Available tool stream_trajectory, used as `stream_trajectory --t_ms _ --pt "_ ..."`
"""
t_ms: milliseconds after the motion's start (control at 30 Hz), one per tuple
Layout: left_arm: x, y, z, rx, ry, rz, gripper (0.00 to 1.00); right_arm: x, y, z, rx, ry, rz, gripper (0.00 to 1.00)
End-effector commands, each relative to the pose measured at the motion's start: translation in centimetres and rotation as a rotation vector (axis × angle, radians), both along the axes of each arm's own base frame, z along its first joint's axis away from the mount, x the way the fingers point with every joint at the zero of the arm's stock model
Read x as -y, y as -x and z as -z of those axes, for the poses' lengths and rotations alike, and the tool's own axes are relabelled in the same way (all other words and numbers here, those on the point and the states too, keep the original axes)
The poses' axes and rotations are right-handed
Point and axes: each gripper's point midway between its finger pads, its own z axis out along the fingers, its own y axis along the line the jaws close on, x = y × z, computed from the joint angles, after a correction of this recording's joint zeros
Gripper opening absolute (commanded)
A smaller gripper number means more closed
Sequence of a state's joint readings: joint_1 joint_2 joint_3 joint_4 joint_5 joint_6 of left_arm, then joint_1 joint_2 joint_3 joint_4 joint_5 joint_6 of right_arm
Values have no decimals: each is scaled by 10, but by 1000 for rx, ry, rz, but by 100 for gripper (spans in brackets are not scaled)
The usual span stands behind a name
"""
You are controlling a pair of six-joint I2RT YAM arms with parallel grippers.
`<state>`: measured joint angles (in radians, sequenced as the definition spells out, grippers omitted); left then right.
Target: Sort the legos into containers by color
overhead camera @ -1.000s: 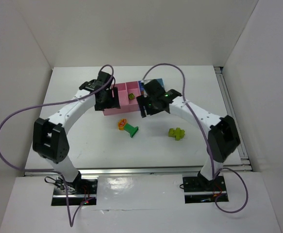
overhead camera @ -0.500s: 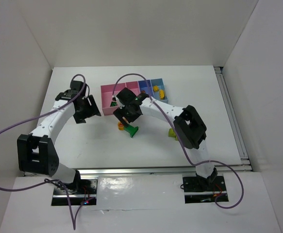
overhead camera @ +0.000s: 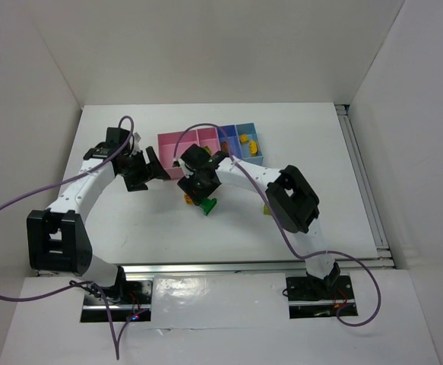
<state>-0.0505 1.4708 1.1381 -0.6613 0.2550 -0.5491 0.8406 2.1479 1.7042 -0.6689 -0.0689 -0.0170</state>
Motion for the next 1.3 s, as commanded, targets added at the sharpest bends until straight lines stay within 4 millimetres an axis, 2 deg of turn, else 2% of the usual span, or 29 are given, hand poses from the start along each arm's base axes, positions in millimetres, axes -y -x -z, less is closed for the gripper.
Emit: stream_trajectory --t_ms 0,100,133,233,300,333,367,400,467,500,533,633,667,733,800,867,933,967,1033,1067,1100,1133,1167,1200,1267 --pt "10 -3 -8 46 77 59 86 -11 -3 10 19 -36 27 62" --pt "14 -2 -7 49 95 81 86 -10 -4 14 23 -39 52 55" --pt "16 1 -5 40 104 86 86 -9 -6 6 48 -46 60 51" --pt "16 3 0 28 108 78 86 -1 -3 5 52 -40 88 40" --pt "16 3 0 28 108 78 86 4 3 7 22 -22 113 40" --pt "16 3 0 28 108 78 86 13 6 6 -3 -17 156 42" --pt "16 3 0 28 108 78 86 12 10 1 -16 -36 165 49" --pt "16 3 0 28 108 78 86 16 15 3 -32 -32 186 71" --pt "16 1 -3 37 108 78 86 11 27 -5 -91 -85 213 76" --pt "16 1 -3 38 108 78 86 12 32 0 -115 -89 218 82" --pt "16 1 0 32 104 85 86 5 32 -9 -113 -127 215 83" --pt "14 -2 -3 41 96 81 86 4 35 -16 -119 -161 226 84" --pt "14 -2 -3 41 96 81 86 9 33 -12 -104 -141 240 84" --pt "14 -2 -3 41 96 81 86 11 33 -20 -91 -152 251 84" --pt "14 -2 -5 50 96 82 86 19 28 -17 -101 -150 272 84" --pt "13 -2 -5 51 88 77 86 23 31 -15 -114 -132 274 84" --pt "7 -1 -4 53 55 68 86 20 36 -12 -144 -140 249 84" --pt "5 -2 -3 53 43 61 86 11 48 -13 -164 -151 206 84" --pt "1 -5 -11 72 22 49 86 0 58 -16 -182 -173 168 83" --pt "-6 -2 -9 62 -18 26 86 -11 59 -24 -177 -207 136 82" --pt "-10 -3 -8 59 -38 4 86 -22 70 -22 -222 -231 85 81" --pt "-20 -3 -9 54 -85 -39 86 -30 70 -29 -229 -260 51 79" --pt "-25 -4 -10 52 -104 -62 86 -42 78 -38 -233 -285 5 77" --pt "-31 -5 -10 52 -120 -80 86 -50 82 -35 -243 -289 -23 77" --pt "-32 -7 -15 71 -127 -87 86 -62 81 -50 -211 -301 -60 77"
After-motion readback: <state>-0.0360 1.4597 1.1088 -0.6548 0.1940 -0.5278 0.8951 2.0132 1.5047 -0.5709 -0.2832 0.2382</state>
